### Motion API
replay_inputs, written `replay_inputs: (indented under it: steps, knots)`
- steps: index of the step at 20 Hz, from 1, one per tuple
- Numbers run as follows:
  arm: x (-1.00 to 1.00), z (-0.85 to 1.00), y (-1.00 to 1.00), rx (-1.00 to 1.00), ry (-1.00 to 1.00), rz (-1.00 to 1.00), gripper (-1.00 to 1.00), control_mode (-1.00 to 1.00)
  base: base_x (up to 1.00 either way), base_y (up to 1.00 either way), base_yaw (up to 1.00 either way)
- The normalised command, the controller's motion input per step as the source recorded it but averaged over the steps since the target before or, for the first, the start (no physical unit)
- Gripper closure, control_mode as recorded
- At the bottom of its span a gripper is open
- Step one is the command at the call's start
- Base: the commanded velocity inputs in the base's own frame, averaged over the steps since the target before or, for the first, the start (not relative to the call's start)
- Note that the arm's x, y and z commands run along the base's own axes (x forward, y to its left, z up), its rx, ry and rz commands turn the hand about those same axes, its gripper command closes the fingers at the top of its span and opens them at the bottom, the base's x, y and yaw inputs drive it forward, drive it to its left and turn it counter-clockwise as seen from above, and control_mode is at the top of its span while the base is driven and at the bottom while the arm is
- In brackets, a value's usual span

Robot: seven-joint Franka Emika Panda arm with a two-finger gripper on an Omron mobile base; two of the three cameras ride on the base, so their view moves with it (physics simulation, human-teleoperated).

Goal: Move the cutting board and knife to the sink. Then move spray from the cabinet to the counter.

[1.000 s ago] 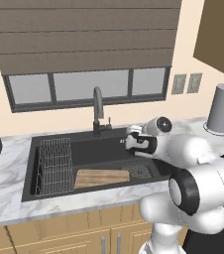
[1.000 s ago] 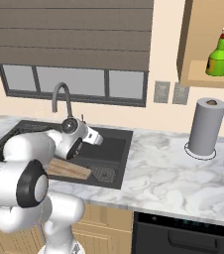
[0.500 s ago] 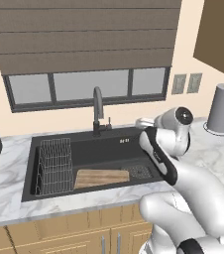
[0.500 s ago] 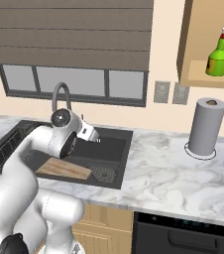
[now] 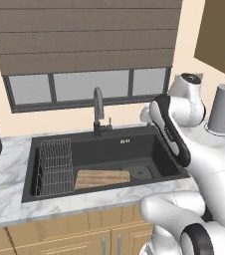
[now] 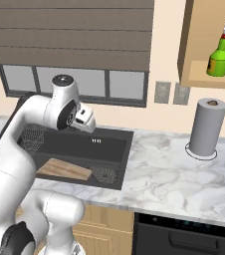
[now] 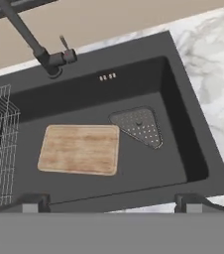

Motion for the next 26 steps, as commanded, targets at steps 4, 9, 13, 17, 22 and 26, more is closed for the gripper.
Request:
replay_inputs:
  steps: [4, 9, 13, 17, 22, 26]
  knots:
    - [-0.98, 0.05, 0.00, 0.00, 0.24, 0.13, -1.00, -1.00, 0.00, 0.00, 0.00]
    - [-1.00, -0.01, 0.00, 0.00, -0.02, 0.13, -1.00, -1.00, 0.00, 0.00, 0.00]
    - [-0.66, -0.01, 0.00, 0.00, -0.09, 0.12, -1.00, -1.00, 0.00, 0.00, 0.00]
    - [-0.29, 0.00, 0.03, 0.00, -0.04, 0.09, -1.00, -1.00, 0.00, 0.00, 0.00]
    - [-0.14, 0.00, 0.13, 0.00, 0.00, 0.05, -1.00, -1.00, 0.00, 0.00, 0.00]
    - [0.00, 0.00, 0.02, 0.00, 0.00, 0.01, -1.00, -1.00, 0.00, 0.00, 0.00]
